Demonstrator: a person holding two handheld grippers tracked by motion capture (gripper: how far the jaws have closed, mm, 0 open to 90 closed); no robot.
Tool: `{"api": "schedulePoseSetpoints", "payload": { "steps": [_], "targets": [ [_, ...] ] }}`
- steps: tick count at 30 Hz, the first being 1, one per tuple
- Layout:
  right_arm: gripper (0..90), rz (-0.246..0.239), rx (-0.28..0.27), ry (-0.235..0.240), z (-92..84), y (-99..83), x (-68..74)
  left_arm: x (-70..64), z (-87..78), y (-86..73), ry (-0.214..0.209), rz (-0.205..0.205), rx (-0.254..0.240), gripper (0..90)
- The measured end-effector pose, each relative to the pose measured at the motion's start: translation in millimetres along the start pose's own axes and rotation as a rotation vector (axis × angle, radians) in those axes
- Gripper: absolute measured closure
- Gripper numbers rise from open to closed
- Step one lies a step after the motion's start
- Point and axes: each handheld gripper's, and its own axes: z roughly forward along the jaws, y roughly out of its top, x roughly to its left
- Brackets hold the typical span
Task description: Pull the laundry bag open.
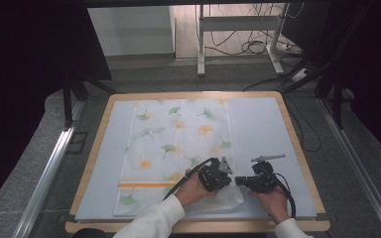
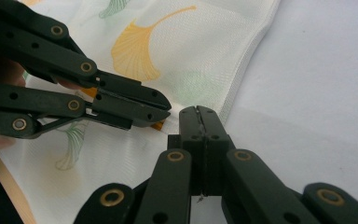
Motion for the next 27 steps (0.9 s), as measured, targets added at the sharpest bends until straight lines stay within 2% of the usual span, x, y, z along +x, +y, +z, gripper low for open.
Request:
{"api": "schedulePoseSetpoints", "payload": {
  "steps": [5, 6, 13, 15, 23, 27],
  "targets": [
    [89.2, 0.005, 0.001, 0.009, 0.8, 0.5, 2.9, -0.2, 0.3, -0.8, 0.003, 0.0, -0.01, 90.0],
    [89.1, -0.013, 0.01, 0.001, 2.1, 0.9, 6.3, -0.2, 0.2, -0.9, 0.003, 0.001, -0.01, 90.0],
    [89.3, -0.028, 0.009, -0.043, 5.3, -0.8, 10.0, -2.0, -0.3, -0.4, 0.015, 0.006, -0.002, 90.0],
    [89.3, -0.033, 0.004, -0.05, 5.6, -1.3, 10.6, -3.1, -0.8, 0.2, 0.025, 0.019, 0.007, 90.0],
    [89.4, -0.02, -0.003, -0.039, 5.5, -2.2, 9.2, -2.6, -3.6, -0.2, 0.032, 0.021, 0.027, 90.0],
    [89.4, -0.019, -0.008, -0.032, 5.7, -2.7, 8.4, -1.2, -5.2, -2.4, 0.025, 0.004, 0.025, 90.0]
  ]
}}
